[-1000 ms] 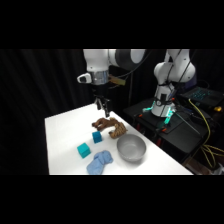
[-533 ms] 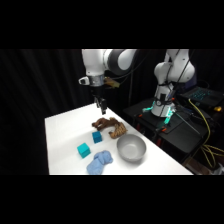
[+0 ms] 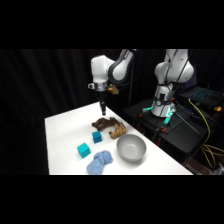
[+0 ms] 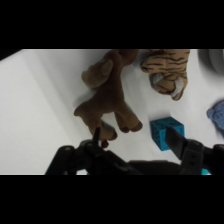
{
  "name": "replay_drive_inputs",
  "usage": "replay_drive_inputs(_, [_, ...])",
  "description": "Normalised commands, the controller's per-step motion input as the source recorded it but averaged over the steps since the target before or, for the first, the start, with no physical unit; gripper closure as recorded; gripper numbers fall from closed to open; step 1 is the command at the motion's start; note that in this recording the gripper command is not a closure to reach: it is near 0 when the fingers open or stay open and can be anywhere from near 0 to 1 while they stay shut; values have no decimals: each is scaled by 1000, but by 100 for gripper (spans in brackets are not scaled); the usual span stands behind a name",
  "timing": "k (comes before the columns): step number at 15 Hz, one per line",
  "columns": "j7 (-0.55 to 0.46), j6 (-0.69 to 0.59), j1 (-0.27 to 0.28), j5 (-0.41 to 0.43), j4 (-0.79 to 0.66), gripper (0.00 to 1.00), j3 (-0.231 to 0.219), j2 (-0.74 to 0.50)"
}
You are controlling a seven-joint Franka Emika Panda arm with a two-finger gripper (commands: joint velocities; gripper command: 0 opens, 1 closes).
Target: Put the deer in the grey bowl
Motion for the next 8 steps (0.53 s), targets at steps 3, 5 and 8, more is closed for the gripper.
replay_drive_inputs(3, [224, 458, 38, 227, -160, 0, 50, 246])
replay_drive_inputs(5, [145, 354, 22, 175, -107, 0, 34, 235])
replay_drive_inputs(8, [83, 276, -4, 159, -62, 0, 29, 205])
